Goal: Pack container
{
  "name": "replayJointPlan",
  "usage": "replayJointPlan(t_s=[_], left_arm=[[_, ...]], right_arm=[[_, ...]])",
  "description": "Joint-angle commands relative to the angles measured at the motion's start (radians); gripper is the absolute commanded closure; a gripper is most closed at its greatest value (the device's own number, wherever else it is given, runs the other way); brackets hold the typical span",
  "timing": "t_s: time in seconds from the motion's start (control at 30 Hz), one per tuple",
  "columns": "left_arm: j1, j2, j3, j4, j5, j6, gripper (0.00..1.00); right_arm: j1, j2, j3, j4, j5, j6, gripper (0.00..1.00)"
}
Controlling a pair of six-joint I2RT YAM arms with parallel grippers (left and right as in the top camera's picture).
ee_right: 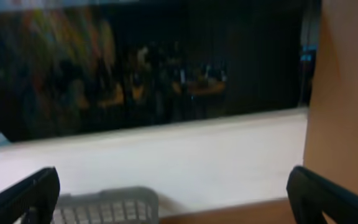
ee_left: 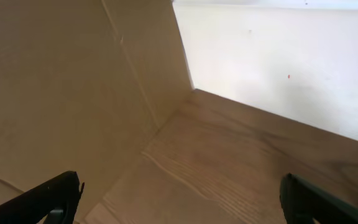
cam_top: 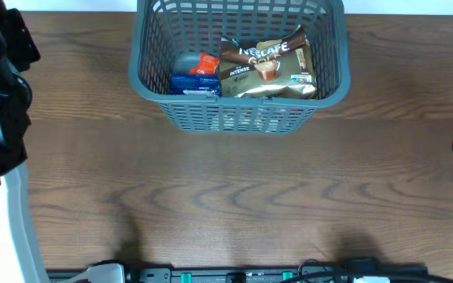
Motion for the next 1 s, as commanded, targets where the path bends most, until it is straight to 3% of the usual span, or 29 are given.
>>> replayJointPlan(t_s=[0.0, 0.43, 0.97], left_arm=[[0.005, 0.003, 0.01, -0.003, -0.014, -0.009, 0.01], [0.005, 0.003, 0.01, -0.003, -0.014, -0.009, 0.02], [0.005, 0.003, 0.01, -0.003, -0.014, -0.009, 0.02]], right_arm=[[0.014, -0.111, -0.211, 0.066, 0.0, 0.008, 0.01], [-0.03, -0.47, -0.902, 0.51, -0.107, -0.031, 0.01], [-0.07, -0.67, -1.315, 0.687, -0.146, -0.048, 0.01]])
